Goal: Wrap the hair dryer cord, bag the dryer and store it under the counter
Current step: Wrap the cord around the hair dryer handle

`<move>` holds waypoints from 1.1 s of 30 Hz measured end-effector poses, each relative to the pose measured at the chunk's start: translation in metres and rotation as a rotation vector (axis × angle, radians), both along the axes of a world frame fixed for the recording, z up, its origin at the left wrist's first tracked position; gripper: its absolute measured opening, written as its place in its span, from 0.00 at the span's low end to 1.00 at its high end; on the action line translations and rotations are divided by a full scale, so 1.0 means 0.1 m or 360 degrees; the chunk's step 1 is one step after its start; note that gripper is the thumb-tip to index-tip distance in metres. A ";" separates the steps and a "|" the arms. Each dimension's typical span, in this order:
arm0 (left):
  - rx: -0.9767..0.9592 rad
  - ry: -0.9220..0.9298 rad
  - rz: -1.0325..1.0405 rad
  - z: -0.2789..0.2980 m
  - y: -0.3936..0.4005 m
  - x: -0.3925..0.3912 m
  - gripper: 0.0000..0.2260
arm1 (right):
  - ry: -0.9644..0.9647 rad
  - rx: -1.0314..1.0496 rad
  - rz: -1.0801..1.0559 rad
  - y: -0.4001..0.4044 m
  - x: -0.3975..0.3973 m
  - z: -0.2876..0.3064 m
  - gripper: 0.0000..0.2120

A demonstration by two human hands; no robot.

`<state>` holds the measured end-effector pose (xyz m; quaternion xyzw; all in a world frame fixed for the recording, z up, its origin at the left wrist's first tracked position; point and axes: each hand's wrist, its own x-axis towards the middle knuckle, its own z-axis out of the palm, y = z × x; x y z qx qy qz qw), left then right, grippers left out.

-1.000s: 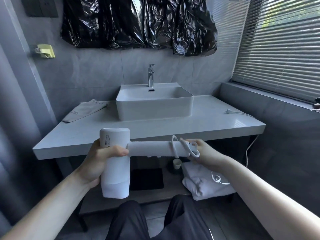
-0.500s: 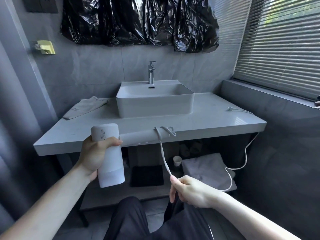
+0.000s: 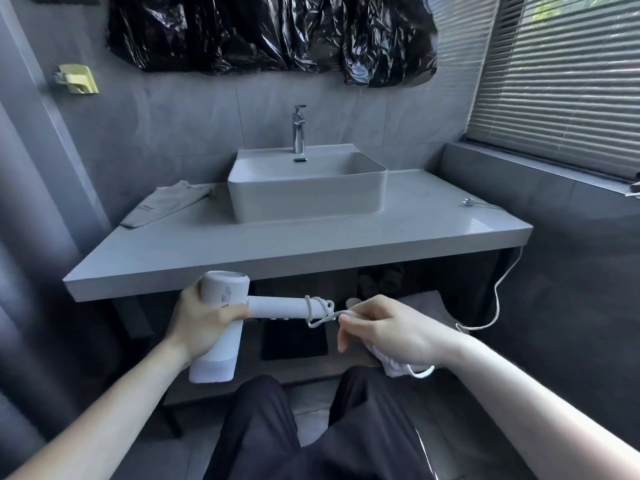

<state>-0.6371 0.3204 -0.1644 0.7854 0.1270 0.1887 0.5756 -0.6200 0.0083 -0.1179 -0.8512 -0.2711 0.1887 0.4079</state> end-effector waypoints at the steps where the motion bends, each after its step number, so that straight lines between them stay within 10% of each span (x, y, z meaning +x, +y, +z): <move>1: 0.0005 -0.0004 -0.0010 -0.01 0.00 -0.01 0.21 | -0.0051 0.0012 -0.0007 -0.01 0.02 0.02 0.21; 24: -0.0416 0.0027 -0.0708 0.44 -0.10 -0.22 0.30 | -0.0467 0.0645 -0.0564 0.03 0.71 0.12 0.17; 33: -0.0645 -0.0039 -0.0642 0.59 -0.25 -0.13 0.22 | 0.0222 0.0755 -0.0504 0.18 0.70 -0.18 0.08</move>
